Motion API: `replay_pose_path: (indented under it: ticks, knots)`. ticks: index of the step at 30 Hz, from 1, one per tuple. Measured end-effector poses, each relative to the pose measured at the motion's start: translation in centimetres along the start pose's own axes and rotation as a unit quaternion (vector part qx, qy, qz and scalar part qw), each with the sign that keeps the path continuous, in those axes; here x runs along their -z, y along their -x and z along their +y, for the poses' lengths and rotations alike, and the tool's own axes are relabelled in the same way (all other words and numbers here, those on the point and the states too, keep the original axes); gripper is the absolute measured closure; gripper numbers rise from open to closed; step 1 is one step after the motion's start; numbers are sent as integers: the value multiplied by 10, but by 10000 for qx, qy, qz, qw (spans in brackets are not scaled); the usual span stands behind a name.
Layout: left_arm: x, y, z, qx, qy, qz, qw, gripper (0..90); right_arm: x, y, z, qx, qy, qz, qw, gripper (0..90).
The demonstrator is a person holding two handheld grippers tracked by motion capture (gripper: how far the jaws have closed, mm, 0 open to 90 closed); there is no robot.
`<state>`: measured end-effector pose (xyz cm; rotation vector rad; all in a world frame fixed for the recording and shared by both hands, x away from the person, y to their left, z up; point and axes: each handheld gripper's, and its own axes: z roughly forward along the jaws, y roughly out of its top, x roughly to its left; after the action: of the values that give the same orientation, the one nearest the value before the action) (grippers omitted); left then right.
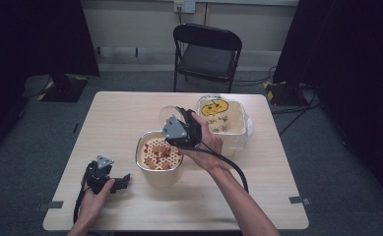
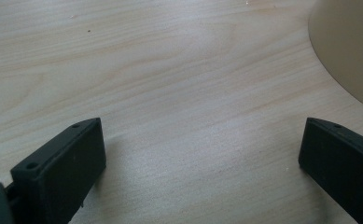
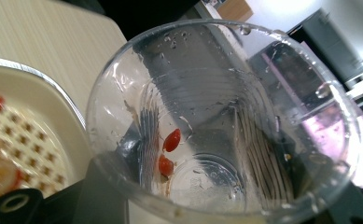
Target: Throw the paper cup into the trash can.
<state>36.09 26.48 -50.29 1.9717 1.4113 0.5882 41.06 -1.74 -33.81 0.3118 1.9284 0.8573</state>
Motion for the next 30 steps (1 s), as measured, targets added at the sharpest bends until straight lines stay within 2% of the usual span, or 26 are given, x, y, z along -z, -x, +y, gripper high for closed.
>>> replay_pose_path:
  ticks: [2,4,5,7,11,15,19,21,22,23,24,25,27,29,30]
  knots:
    - [0,0,0,-2,0,-4,10000,0,0,5,-3,-558,112,207,9982,494]
    - [0,0,0,-2,-1,1,10000,0,-1,9,-5,-925,205,371,9948,495]
    - [0,0,0,-4,-1,3,10000,0,-2,11,-6,-1162,273,459,9918,495]
    - [0,0,0,-2,0,3,10000,0,-3,13,-9,-1423,380,570,9874,496]
    - [0,0,0,-4,-2,1,10000,0,-2,16,-13,-2064,614,896,9724,498]
    - [0,0,0,-3,-1,1,10000,0,0,21,-17,-2522,805,1122,9578,498]
    - [0,0,0,-4,-1,2,10000,0,6,25,-20,-2731,925,1309,9485,497]
    - [0,0,0,-4,-1,2,10000,0,9,27,-22,-2762,938,1332,9472,496]
    - [0,0,0,0,1,0,10000,0,12,28,-24,-2802,956,1391,9450,495]
    - [0,0,0,0,1,0,10000,0,12,28,-24,-2802,956,1391,9450,495]
    - [0,0,0,-5,-1,2,10000,0,18,28,-27,-2788,871,1331,9471,495]
    - [0,0,0,-3,-2,-1,10000,0,19,29,-29,-2842,883,1380,9447,494]
    - [0,0,0,-3,-2,2,10000,0,24,29,-33,-2880,877,1381,9436,494]
    - [0,0,0,1,0,-1,10000,0,29,28,-37,-2949,883,1475,9399,494]
    - [0,0,0,-3,0,2,10000,0,32,28,-39,-2942,867,1464,9405,494]
